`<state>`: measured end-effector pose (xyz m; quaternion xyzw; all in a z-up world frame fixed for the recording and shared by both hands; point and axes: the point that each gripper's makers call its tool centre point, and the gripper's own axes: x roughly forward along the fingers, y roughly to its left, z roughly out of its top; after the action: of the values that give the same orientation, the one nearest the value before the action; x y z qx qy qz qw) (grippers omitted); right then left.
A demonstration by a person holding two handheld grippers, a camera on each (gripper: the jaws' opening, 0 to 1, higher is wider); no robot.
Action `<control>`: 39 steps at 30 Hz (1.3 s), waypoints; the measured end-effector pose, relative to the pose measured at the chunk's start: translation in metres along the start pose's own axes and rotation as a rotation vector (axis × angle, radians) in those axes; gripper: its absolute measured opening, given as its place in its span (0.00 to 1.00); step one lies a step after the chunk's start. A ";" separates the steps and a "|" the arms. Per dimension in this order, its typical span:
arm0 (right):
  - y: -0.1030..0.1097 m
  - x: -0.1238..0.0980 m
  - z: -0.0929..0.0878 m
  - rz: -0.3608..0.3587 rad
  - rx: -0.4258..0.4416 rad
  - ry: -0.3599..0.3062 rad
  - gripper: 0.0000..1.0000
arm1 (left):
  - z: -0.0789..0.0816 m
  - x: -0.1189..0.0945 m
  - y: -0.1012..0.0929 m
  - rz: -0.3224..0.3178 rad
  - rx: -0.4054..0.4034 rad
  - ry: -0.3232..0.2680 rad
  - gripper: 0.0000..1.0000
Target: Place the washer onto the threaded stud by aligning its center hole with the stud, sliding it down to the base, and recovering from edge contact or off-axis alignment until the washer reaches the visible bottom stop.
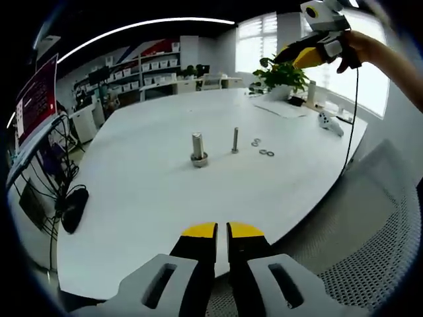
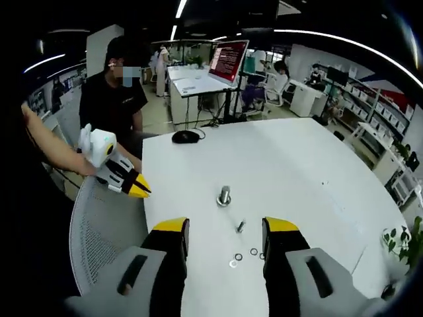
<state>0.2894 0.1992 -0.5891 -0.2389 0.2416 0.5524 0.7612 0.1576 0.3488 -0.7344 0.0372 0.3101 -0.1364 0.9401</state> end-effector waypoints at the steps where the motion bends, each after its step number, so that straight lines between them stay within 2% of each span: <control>1: -0.001 -0.005 -0.004 -0.013 0.013 -0.006 0.46 | 0.000 0.000 0.000 -0.001 0.002 0.002 0.03; 4: -0.007 -0.015 -0.011 -0.051 0.043 -0.042 0.47 | 0.000 0.000 -0.001 -0.006 0.007 0.000 0.03; 6: -0.011 -0.023 -0.015 -0.078 0.079 -0.091 0.47 | 0.000 -0.001 -0.001 -0.007 0.010 0.000 0.03; 11: -0.001 -0.035 -0.037 -0.118 0.165 -0.167 0.50 | 0.001 -0.001 -0.001 -0.005 0.008 -0.008 0.03; 13: 0.004 -0.037 -0.043 -0.119 0.182 -0.178 0.51 | 0.002 -0.001 -0.001 -0.005 0.008 -0.010 0.03; 15: -0.002 -0.040 -0.058 -0.138 0.204 -0.186 0.55 | 0.002 -0.001 -0.001 -0.006 0.007 -0.012 0.03; 17: 0.004 -0.043 -0.061 -0.155 0.239 -0.210 0.58 | 0.003 -0.002 0.000 0.000 0.004 -0.020 0.03; 24: 0.021 -0.050 -0.070 -0.195 0.319 -0.279 0.58 | 0.004 -0.003 0.000 0.005 0.002 -0.027 0.03; 29: 0.026 -0.055 -0.087 -0.246 0.374 -0.293 0.58 | 0.005 -0.003 0.001 0.008 0.000 -0.032 0.03; 33: 0.032 -0.054 -0.108 -0.267 0.394 -0.239 0.53 | 0.005 -0.003 0.001 0.012 0.000 -0.034 0.03; 37: 0.037 -0.054 -0.120 -0.297 0.411 -0.236 0.53 | 0.006 -0.004 0.002 0.018 -0.001 -0.043 0.03; 39: 0.039 -0.054 -0.128 -0.318 0.394 -0.211 0.52 | 0.006 -0.003 0.002 0.015 0.001 -0.040 0.03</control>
<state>0.2239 0.0903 -0.6574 -0.0621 0.2234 0.3902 0.8911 0.1587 0.3502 -0.7277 0.0370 0.2908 -0.1300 0.9472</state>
